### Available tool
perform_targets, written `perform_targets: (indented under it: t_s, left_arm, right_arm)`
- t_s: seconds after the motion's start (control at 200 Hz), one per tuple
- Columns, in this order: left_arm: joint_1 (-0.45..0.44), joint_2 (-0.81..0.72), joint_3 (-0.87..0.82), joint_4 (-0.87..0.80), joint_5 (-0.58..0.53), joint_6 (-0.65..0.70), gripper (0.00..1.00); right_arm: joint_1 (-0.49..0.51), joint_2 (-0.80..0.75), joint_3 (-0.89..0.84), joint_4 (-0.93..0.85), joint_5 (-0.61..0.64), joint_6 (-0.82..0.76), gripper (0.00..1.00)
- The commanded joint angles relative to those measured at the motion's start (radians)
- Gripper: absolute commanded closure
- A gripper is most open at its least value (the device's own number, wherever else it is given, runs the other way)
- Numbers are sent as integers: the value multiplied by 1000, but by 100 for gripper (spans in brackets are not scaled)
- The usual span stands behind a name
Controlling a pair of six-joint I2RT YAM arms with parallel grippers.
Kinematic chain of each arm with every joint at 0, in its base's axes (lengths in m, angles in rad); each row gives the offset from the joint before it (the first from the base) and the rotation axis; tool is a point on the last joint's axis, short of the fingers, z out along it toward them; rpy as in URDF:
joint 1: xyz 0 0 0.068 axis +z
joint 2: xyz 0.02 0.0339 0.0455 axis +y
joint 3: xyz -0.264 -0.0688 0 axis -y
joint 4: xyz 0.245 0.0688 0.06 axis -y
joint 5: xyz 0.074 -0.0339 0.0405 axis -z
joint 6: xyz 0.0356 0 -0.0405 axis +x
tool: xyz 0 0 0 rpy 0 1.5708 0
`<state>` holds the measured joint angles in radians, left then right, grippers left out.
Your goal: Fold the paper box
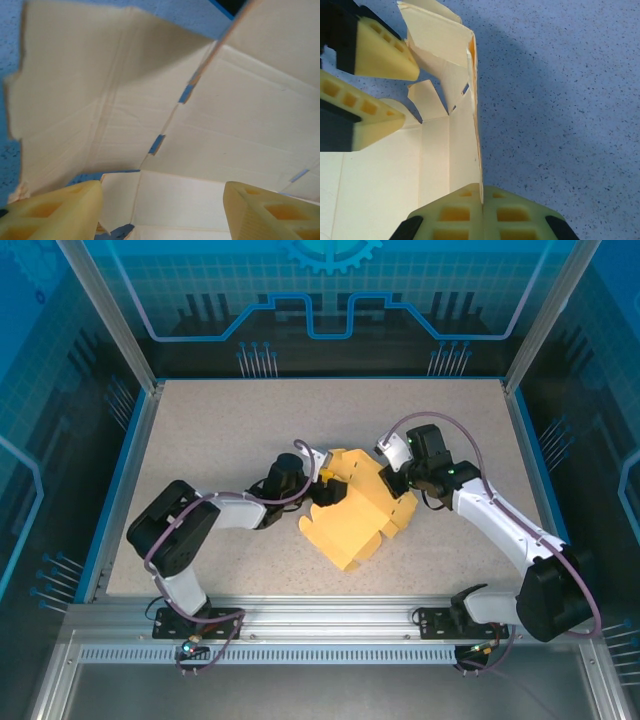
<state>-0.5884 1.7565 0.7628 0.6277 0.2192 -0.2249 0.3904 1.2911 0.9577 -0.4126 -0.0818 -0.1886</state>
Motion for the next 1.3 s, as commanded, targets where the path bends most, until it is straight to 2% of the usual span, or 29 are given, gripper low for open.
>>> perform_targets:
  t_s: [0.0, 0.34, 0.835, 1.031, 1.296]
  left_arm:
    - [-1, 34, 38, -41, -44, 33, 33]
    - [-5, 74, 56, -7, 66, 6, 37]
    - [-5, -11, 7, -8, -148, 42, 35]
    - [-5, 40, 31, -15, -122, 33, 35]
    - [-11, 84, 47, -6, -16, 6, 37]
  right_arm:
    - [-15, -6, 33, -19, -43, 18, 97]
    - [-18, 11, 32, -4, -45, 26, 97]
    - [-18, 20, 22, 0, -43, 28, 98]
    - [-18, 21, 18, 0, -39, 28, 98]
    - [-18, 22, 16, 6, -41, 31, 98]
